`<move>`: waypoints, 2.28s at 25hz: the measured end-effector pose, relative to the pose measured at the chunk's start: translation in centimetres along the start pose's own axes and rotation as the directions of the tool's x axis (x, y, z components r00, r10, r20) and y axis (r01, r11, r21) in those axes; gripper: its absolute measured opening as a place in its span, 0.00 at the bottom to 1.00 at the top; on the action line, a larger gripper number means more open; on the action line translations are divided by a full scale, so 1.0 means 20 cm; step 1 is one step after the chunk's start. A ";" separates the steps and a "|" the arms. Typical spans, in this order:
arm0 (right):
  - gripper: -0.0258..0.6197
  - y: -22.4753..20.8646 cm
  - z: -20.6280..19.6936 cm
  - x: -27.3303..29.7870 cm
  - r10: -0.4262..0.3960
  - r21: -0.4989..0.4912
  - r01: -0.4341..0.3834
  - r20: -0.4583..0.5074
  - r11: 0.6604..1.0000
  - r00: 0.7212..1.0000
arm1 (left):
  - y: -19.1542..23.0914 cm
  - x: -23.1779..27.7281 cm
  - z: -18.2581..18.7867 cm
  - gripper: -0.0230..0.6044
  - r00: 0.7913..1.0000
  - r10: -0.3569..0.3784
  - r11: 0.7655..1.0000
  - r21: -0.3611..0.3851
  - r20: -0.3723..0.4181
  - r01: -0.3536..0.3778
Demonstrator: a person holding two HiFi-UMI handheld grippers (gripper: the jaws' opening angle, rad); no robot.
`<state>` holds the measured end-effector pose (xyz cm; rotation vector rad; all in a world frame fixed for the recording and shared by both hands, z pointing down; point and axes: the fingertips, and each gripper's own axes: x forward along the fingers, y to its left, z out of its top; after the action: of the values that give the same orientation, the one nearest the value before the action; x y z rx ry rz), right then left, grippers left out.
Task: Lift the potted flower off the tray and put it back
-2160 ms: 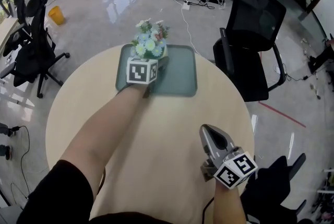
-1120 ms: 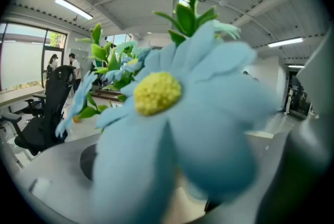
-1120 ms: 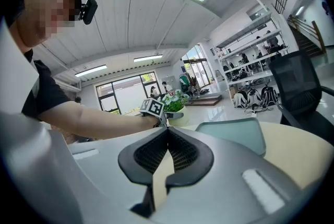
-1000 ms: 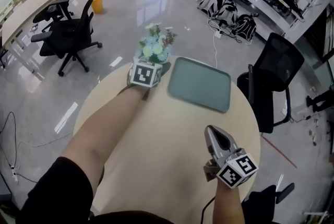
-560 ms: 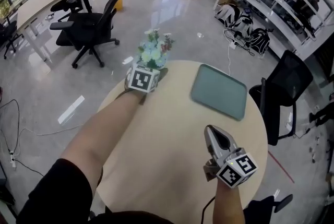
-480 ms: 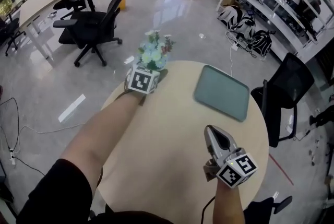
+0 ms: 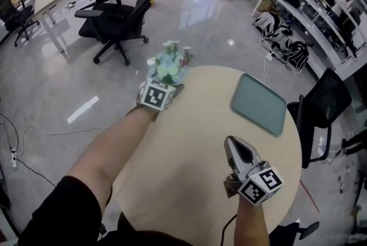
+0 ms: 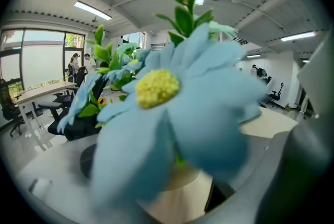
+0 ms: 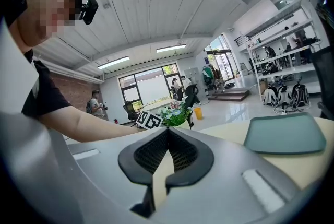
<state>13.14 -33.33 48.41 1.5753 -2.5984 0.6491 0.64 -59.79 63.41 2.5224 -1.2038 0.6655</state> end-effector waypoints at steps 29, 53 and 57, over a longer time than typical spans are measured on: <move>0.06 0.33 -0.12 0.10 0.044 -0.018 -0.044 -0.052 0.999 0.998 | 0.11 -0.23 -0.49 0.78 0.998 -0.043 0.997 -0.071 -0.037 0.040; 0.06 0.44 0.25 -0.29 -0.060 -0.086 0.060 0.007 0.994 0.998 | 0.04 -1.19 -0.36 0.86 0.991 -0.122 0.987 -0.103 0.053 0.127; 0.06 0.47 0.38 -0.37 -0.105 -0.119 0.110 0.043 0.987 0.994 | -0.05 -1.38 -0.10 0.76 0.972 -0.189 0.979 -0.049 0.140 0.198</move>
<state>10.17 -26.20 36.53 1.6906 -2.5033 0.4503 -14.33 -40.13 50.96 2.6225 -0.9843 0.4105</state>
